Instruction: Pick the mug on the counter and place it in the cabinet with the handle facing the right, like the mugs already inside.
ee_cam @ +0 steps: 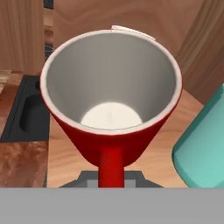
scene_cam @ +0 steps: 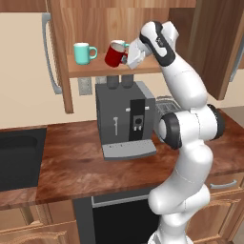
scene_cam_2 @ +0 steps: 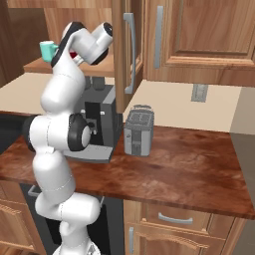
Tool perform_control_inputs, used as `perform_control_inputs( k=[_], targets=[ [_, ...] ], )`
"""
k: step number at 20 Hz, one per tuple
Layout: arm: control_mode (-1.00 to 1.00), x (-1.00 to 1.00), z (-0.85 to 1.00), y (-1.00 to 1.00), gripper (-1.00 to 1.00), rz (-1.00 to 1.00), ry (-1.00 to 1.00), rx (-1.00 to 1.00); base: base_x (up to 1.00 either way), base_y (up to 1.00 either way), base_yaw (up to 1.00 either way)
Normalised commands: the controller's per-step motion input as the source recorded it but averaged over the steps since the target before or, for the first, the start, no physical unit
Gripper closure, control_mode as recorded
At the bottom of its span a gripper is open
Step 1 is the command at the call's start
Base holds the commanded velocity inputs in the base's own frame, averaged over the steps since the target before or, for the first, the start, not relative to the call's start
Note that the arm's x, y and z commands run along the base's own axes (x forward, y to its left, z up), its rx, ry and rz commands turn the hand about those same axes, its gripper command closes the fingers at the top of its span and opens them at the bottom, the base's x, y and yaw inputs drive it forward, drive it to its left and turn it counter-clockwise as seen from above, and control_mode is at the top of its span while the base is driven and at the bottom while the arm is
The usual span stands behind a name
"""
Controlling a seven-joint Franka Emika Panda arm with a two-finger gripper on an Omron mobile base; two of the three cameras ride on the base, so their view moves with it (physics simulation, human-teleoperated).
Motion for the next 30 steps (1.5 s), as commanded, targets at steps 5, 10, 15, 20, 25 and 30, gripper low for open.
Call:
perform_control_inputs(
  k=[5, 10, 15, 20, 25, 30],
  targets=[
    [-1.00, 0.00, -0.08, 0.01, 1.00, 0.01, -0.01, 0.00, 0.00, 0.00, 0.00],
    [-1.00, 0.05, -0.02, 0.00, 1.00, 0.00, -0.01, 0.00, 0.00, 0.00, 0.00],
    [-1.00, 0.12, 0.00, 0.04, 1.00, 0.00, 0.00, 0.00, 0.00, 0.00, 0.00],
    [-1.00, 0.10, 0.00, 0.11, 1.00, 0.00, 0.01, 0.00, 0.00, 0.00, 0.00],
    [-1.00, 0.10, -0.02, 0.10, 1.00, 0.00, 0.03, 0.00, 0.00, 0.00, 0.00],
    [-1.00, 0.08, -0.06, 0.05, 1.00, 0.00, 0.05, 0.00, 0.00, 0.00, 0.00]
  ],
)
